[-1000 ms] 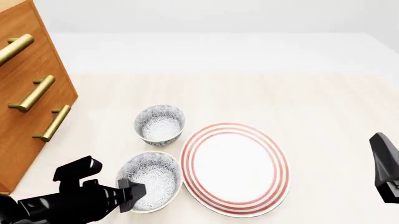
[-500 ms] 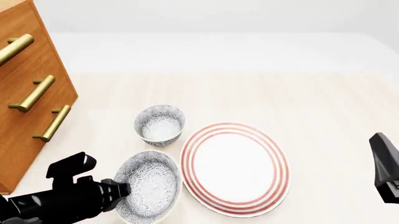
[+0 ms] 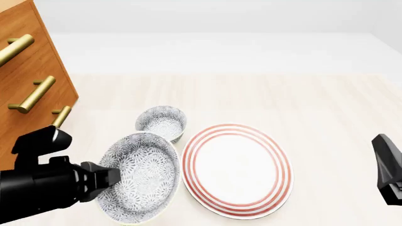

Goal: Stack the bowl in the middle on the bowl at the back.

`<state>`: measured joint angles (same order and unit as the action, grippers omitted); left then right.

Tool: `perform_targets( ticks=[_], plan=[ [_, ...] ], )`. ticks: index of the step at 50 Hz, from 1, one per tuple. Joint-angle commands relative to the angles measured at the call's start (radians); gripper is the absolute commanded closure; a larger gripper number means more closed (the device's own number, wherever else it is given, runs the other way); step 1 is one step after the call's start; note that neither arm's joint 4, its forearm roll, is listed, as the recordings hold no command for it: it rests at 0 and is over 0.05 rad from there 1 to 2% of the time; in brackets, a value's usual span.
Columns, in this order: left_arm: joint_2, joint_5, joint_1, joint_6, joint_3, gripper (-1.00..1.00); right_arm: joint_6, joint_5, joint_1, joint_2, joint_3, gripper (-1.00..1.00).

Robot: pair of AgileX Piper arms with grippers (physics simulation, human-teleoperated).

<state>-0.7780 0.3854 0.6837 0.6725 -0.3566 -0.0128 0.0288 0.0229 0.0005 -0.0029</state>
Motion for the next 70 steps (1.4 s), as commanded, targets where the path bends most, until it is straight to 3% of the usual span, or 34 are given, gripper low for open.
perform_targets(
  ticks=[1, 7, 14, 23, 32, 33, 34, 36, 37, 39, 43, 50, 62, 70],
  plan=[
    [0.020, 0.228, 0.008, -0.131, -0.162, 1.00, 0.003, -0.002, 0.001, 0.000, 0.000, -1.00],
    [0.004, 0.308, 0.031, -0.194, -0.223, 1.00, 0.002, -0.003, 0.002, 0.000, 0.000, -1.00],
    [0.005, 0.425, 0.057, -0.176, -0.317, 1.00, 0.001, -0.003, 0.002, 0.000, 0.000, -1.00],
    [0.046, 0.526, 0.080, -0.136, -0.356, 1.00, -0.001, -0.003, 0.001, 0.000, -0.001, -1.00],
    [0.115, 0.603, 0.018, -0.083, -0.321, 1.00, -0.002, -0.003, 0.001, 0.000, -0.001, -1.00],
    [0.134, 0.635, -0.045, -0.071, -0.316, 1.00, -0.002, -0.002, 0.001, 0.000, -0.001, -1.00],
    [0.134, 0.634, -0.018, -0.066, -0.315, 1.00, -0.003, -0.002, 0.000, 0.000, -0.001, -1.00],
    [0.159, 0.646, -0.052, -0.058, -0.303, 1.00, -0.004, -0.002, -0.001, 0.000, -0.001, -1.00],
    [0.171, 0.650, -0.020, -0.014, -0.288, 1.00, -0.004, -0.002, -0.001, 0.000, -0.001, -1.00],
    [0.175, 0.658, -0.029, -0.032, -0.301, 1.00, -0.003, -0.002, -0.001, 0.000, -0.001, -1.00],
    [0.214, 0.698, -0.014, 0.037, -0.305, 1.00, -0.005, -0.001, -0.003, 0.000, -0.001, -1.00],
    [0.246, 0.745, 0.025, 0.069, -0.329, 1.00, -0.005, 0.000, -0.003, 0.000, -0.001, -1.00],
    [0.285, 0.814, 0.173, 0.135, -0.373, 1.00, -0.007, 0.003, -0.004, 0.000, -0.001, -1.00],
    [0.309, 0.822, 0.209, 0.153, -0.341, 1.00, -0.007, 0.006, -0.006, 0.000, -0.002, -1.00]
  ],
)
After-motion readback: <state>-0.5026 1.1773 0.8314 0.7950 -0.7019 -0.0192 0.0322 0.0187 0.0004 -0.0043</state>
